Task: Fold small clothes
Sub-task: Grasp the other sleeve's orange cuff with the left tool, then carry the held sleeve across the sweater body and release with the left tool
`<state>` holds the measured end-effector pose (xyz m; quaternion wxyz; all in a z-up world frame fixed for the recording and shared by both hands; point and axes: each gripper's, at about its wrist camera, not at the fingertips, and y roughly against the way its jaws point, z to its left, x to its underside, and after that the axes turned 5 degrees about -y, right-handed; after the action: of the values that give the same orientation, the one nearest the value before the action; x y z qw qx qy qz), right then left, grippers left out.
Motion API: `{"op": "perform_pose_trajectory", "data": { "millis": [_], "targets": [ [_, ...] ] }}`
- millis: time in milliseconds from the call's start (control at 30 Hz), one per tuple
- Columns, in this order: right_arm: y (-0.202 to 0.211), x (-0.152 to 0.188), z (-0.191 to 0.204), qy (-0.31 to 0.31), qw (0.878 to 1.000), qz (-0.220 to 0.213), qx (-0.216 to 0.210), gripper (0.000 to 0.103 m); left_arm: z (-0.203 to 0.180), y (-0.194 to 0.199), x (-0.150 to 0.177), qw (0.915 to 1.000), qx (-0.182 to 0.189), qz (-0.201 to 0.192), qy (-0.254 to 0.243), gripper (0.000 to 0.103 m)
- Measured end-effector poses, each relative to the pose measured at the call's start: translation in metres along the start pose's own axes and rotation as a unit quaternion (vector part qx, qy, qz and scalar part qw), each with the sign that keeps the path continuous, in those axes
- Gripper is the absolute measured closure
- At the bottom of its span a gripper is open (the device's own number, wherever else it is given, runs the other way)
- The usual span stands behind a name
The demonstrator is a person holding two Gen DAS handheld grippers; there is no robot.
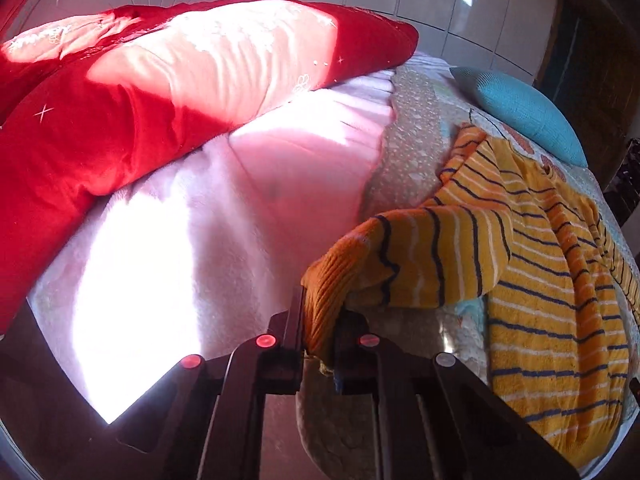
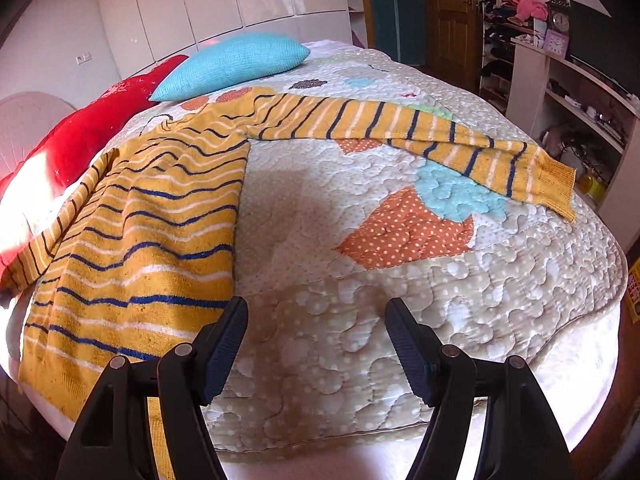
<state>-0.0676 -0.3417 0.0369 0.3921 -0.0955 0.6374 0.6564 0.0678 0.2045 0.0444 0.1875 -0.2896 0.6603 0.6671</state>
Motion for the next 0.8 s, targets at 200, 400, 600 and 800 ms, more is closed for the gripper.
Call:
{"op": "perform_pose_trajectory", "data": {
  "millis": [200,400,600,800],
  "targets": [
    [-0.002,0.001,0.029,0.036,0.999,-0.001,-0.017,0.027,0.087,-0.005,-0.06,0.9913,-0.098,-0.02,0.085,0.093],
    [-0.015,0.01,0.053,0.052,0.998,0.019,-0.038,0.027,0.112,-0.015,-0.089,0.9875,-0.12,-0.008,0.102,0.093],
    [-0.012,0.014,0.053,0.049,0.997,0.019,-0.049,0.027,0.033,0.004,-0.113,0.9961,-0.076,-0.035,0.027,0.094],
    [-0.004,0.02,0.037,0.017,0.997,0.014,-0.074,0.027,-0.114,0.024,-0.145,0.9959,0.018,-0.063,-0.063,0.094]
  ]
}}
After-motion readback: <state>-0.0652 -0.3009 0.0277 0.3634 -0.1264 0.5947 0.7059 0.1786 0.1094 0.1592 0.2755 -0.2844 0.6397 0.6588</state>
